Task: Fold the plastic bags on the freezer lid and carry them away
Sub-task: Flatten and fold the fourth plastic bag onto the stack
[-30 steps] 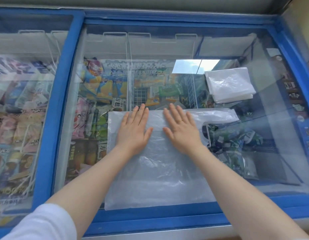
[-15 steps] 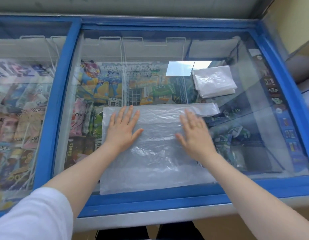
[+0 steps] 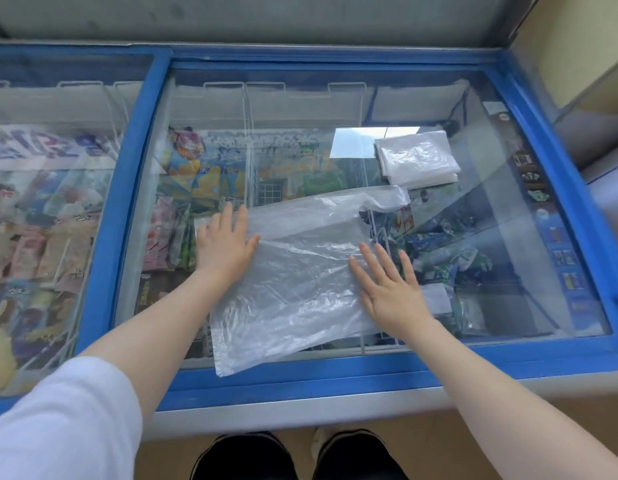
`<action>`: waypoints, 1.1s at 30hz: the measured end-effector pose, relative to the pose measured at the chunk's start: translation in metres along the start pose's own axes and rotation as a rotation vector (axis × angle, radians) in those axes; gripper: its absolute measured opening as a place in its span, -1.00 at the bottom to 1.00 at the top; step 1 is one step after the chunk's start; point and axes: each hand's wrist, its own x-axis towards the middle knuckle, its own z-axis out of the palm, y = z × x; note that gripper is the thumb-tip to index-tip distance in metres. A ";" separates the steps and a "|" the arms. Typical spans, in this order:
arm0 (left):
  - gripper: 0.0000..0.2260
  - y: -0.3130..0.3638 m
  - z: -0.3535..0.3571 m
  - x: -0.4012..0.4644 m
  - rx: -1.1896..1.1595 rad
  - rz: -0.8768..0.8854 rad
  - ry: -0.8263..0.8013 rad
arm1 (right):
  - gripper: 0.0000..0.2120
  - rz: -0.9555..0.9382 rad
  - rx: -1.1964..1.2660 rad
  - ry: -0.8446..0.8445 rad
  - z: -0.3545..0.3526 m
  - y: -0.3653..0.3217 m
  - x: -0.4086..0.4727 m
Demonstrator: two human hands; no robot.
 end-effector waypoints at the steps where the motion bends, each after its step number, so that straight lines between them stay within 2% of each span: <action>1: -0.47 0.007 -0.003 0.008 -0.003 0.032 0.004 | -0.39 0.028 -0.001 0.044 -0.004 -0.007 0.005; 4: -0.46 0.027 -0.008 0.032 -0.015 0.136 -0.014 | -0.27 0.327 0.103 0.090 -0.016 -0.030 0.003; 6: -0.46 0.036 -0.011 0.042 0.000 0.165 -0.030 | -0.28 0.581 0.286 0.015 -0.017 -0.041 -0.007; 7: -0.50 0.038 -0.014 0.046 0.007 0.167 -0.033 | -0.29 0.646 0.383 -0.032 -0.018 -0.045 -0.012; 9: -0.62 0.041 -0.020 0.049 0.006 0.170 -0.078 | -0.33 0.656 0.527 -0.040 -0.020 -0.050 -0.017; 12: -0.74 0.032 -0.020 0.051 -0.086 0.206 -0.197 | -0.40 0.591 0.605 0.023 -0.022 -0.054 -0.013; 16: -0.70 -0.009 -0.017 0.035 -0.520 -0.006 -0.151 | -0.42 0.623 0.623 0.153 -0.030 -0.058 0.007; 21: -0.78 -0.055 -0.022 -0.011 -0.723 -0.191 -0.262 | -0.44 0.798 0.918 0.173 -0.036 -0.048 0.040; 22: -0.73 -0.056 -0.025 -0.012 -0.767 -0.233 -0.228 | -0.44 0.796 0.924 0.168 -0.037 -0.045 0.047; 24: -0.46 -0.054 -0.030 -0.006 -0.842 -0.291 -0.128 | -0.41 0.778 0.918 0.142 -0.040 -0.044 0.060; 26: -0.43 -0.048 -0.031 0.006 -0.862 -0.321 -0.097 | -0.37 0.772 0.897 0.102 -0.043 -0.049 0.072; 30: -0.72 -0.038 -0.028 0.026 -0.862 -0.320 -0.188 | -0.47 0.888 0.968 0.091 -0.046 -0.055 0.085; 33: -0.85 -0.038 -0.028 0.033 -1.030 -0.288 -0.313 | -0.81 0.899 1.077 0.141 -0.044 -0.043 0.082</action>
